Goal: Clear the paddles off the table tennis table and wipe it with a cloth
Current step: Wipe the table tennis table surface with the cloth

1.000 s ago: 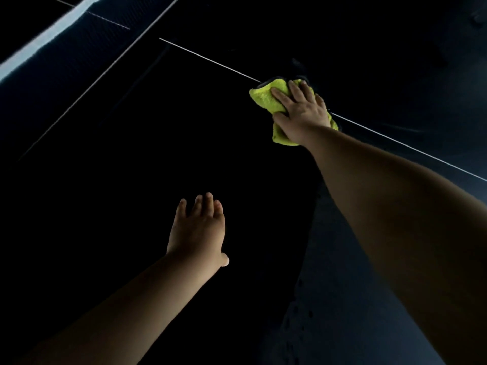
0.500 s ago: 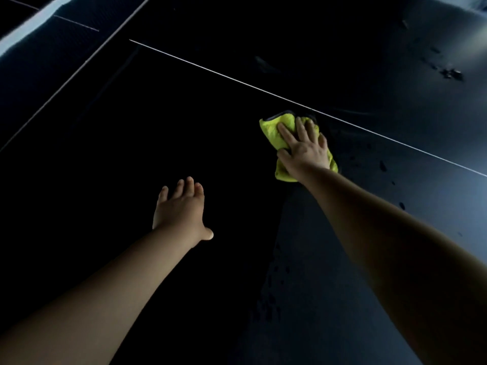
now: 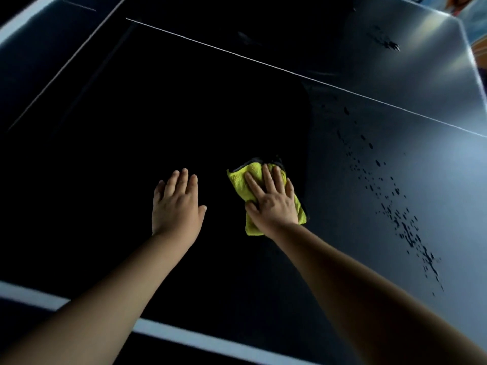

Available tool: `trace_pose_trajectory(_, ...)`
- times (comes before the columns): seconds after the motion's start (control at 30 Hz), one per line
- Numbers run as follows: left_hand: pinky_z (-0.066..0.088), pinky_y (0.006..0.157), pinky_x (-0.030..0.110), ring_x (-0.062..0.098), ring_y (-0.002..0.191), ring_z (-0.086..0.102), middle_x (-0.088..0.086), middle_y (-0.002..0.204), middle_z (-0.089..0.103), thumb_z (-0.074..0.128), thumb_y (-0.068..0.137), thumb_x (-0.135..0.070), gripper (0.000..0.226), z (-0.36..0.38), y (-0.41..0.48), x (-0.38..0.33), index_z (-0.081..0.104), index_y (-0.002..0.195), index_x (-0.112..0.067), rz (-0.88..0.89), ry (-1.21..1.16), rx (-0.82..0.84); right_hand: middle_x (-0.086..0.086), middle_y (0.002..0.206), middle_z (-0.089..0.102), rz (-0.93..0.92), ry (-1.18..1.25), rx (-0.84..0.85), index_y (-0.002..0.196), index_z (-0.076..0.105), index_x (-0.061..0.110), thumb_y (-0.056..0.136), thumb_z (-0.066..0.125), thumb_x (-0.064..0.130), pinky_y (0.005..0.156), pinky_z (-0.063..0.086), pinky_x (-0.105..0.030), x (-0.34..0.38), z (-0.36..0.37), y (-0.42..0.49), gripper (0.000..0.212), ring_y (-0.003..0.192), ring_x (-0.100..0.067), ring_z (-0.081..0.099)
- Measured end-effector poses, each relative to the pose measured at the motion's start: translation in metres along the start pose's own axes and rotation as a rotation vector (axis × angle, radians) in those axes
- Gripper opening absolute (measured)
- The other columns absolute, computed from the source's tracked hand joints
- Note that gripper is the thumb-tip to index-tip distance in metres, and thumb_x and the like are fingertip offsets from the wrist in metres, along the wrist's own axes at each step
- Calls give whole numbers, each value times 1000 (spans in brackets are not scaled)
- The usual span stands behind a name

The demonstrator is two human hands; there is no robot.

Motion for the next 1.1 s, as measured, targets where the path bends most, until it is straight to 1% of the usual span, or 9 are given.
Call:
trace_pose_trajectory(0.1, 6, 115, 39, 20, 146, -1, 4, 159, 4, 39, 96, -44, 69, 7, -50, 18, 9, 151, -14, 5, -30, -7, 0, 164, -11, 7, 3, 13, 153, -1, 45, 86, 21, 57, 118, -12, -46, 30, 15, -48, 72, 148, -24, -20)
trace_pose_trajectory(0.33, 12, 114, 41, 22, 145, 8, 7, 157, 15, 46, 95, -38, 66, 23, -146, 53, 20, 149, -12, -27, -117, 0, -3, 164, -9, -15, 29, 8, 154, 3, 44, 86, 25, 57, 119, -10, -51, 103, 45, -143, 72, 148, -27, -19)
trace_pose_trajectory(0.43, 8, 115, 39, 21, 146, 2, 6, 158, 7, 39, 97, -40, 66, 31, -170, 52, 12, 150, -13, -14, -105, 34, -3, 164, -8, -67, 39, 12, 154, 5, 44, 87, 27, 55, 118, -11, -52, 127, 58, -174, 71, 149, -28, -18)
trace_pose_trajectory(0.53, 7, 116, 39, 21, 146, 0, 6, 158, 5, 37, 98, -41, 66, 31, -183, 42, 9, 150, -13, 6, -115, 31, -3, 164, -2, -154, 28, -8, 153, 9, 44, 90, 33, 50, 119, -5, -53, 137, 66, -201, 68, 149, -29, -12)
trace_pose_trajectory(0.6, 5, 116, 39, 21, 146, -1, 6, 158, 3, 37, 98, -41, 66, 32, -188, 31, 7, 150, -13, 30, -125, 40, -3, 164, 4, -216, 3, -13, 153, 11, 43, 90, 35, 49, 119, -1, -52, 132, 68, -216, 68, 150, -30, -6)
trace_pose_trajectory(0.67, 4, 116, 39, 21, 146, -1, 6, 159, 3, 38, 97, -42, 68, 32, -190, 19, 7, 151, -14, 63, -118, 48, -1, 164, 5, -250, -14, 10, 153, 10, 44, 90, 35, 48, 119, -1, -52, 119, 69, -229, 69, 150, -28, -4)
trace_pose_trajectory(0.83, 5, 115, 40, 22, 146, 3, 6, 158, 9, 44, 94, -46, 72, 28, -181, -16, 12, 150, -14, 111, -130, 50, 1, 163, 10, -213, 14, 9, 152, 9, 47, 89, 39, 48, 120, 8, -53, 67, 61, -235, 70, 151, -26, 0)
trace_pose_trajectory(0.97, 3, 116, 40, 21, 146, -1, 4, 159, 4, 41, 93, -53, 76, 26, -157, -42, 7, 151, -16, 119, -78, 71, 1, 164, 10, -210, 1, 12, 152, 13, 47, 86, 40, 56, 120, 3, -51, 36, 49, -205, 72, 151, -25, -2)
trace_pose_trajectory(1.1, 3, 116, 40, 20, 146, -2, 3, 159, 4, 47, 89, -55, 82, 22, -115, -71, 8, 151, -18, 90, -77, 83, 3, 164, 4, -153, 4, 4, 152, 15, 47, 87, 36, 61, 121, -3, -48, -8, 29, -147, 70, 150, -21, -10)
Point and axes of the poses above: each hand's wrist, its own y-axis towards the middle knuckle, its own z-axis out of the palm, x = y × z, the point moved 10 cm from there along y, towards the middle knuckle
